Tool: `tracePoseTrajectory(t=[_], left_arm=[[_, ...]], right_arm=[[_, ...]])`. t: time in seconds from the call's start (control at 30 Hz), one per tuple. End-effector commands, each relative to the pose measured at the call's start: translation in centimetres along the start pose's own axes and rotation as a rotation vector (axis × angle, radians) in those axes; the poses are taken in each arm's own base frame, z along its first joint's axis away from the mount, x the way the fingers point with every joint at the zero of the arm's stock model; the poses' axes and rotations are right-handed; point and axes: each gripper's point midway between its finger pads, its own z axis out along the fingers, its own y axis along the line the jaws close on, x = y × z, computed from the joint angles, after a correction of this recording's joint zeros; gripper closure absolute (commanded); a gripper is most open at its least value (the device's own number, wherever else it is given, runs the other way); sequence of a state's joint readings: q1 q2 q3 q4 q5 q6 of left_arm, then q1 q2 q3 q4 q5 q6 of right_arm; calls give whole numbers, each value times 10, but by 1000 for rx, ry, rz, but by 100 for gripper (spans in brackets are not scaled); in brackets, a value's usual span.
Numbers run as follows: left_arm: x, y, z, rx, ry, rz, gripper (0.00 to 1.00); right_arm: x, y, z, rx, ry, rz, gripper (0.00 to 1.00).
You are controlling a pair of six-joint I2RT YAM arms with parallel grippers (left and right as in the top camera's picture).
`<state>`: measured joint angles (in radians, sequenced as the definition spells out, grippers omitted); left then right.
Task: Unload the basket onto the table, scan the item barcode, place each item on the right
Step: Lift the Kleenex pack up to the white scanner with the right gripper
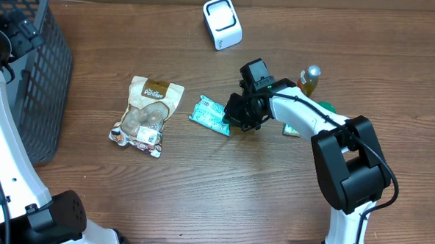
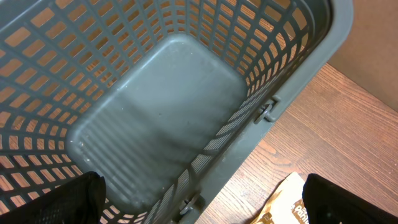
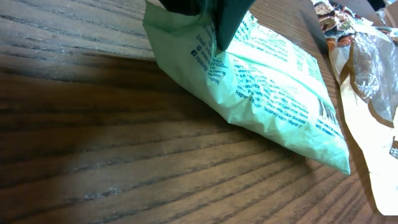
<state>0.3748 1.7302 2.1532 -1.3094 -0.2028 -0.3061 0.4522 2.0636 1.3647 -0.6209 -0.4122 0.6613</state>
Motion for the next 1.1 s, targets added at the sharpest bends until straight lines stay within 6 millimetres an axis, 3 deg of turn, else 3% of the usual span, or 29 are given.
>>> tracePoseTrajectory(t=[0.0, 0.3, 0.47, 0.53, 0.73, 0.9, 1.07], left_arm=[[-3, -2, -1, 2, -10, 18, 0], [-3, -2, -1, 2, -10, 18, 0], [-3, -2, -1, 2, -10, 18, 0], [-3, -2, -1, 2, -10, 18, 0], [-3, -2, -1, 2, -10, 18, 0], [-3, -2, -1, 2, -10, 18, 1], [-3, -2, -1, 2, -10, 18, 0]], right_arm=[[1, 3, -7, -20, -6, -17, 96], [-5, 8, -9, -28, -28, -171, 96], [-23, 29, -32, -59, -88, -257, 96], [-34, 38, -50, -48, -130, -290, 96], [-72, 70, -132, 101, -356, -509, 96], [-108, 89, -194, 329, -598, -731, 96], [-141, 105, -230, 607, -806, -958, 96]])
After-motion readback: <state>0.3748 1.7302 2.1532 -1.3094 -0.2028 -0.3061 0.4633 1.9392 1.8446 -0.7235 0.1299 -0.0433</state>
